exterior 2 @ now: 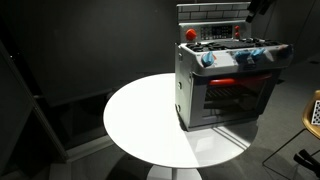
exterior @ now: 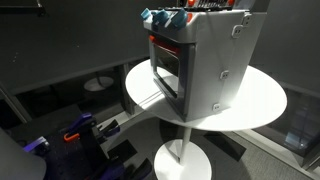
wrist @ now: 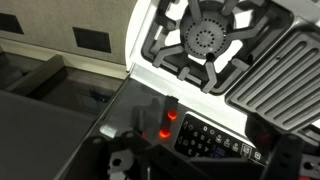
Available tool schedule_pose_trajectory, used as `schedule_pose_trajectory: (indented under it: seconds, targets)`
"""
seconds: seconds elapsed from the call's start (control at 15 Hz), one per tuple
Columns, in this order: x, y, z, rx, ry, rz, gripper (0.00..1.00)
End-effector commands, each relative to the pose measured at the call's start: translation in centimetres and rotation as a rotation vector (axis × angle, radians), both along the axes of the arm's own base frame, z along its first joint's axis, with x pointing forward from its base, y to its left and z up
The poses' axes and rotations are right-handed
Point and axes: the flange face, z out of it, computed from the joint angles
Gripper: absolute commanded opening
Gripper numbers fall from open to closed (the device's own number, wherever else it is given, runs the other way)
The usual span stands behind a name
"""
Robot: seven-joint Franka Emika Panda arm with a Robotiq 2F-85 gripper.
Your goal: Press the top button on the right side of the stove
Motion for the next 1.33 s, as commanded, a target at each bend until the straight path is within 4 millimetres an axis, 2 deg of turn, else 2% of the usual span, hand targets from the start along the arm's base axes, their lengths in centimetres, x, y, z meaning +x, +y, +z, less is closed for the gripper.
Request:
schedule_pose_trajectory:
  seconds: [0.0,0.47,1.27]
  targets:
    - [1.8,-1.5,0.2,-0.051,-0.046,-0.049,1.0]
    - [3.7,-3.5,-0.6,-0.107,-0.071,-0.101,1.0]
    - [6.4,-5.2,-2.3,-0.152,-0.061,-0.136,1.0]
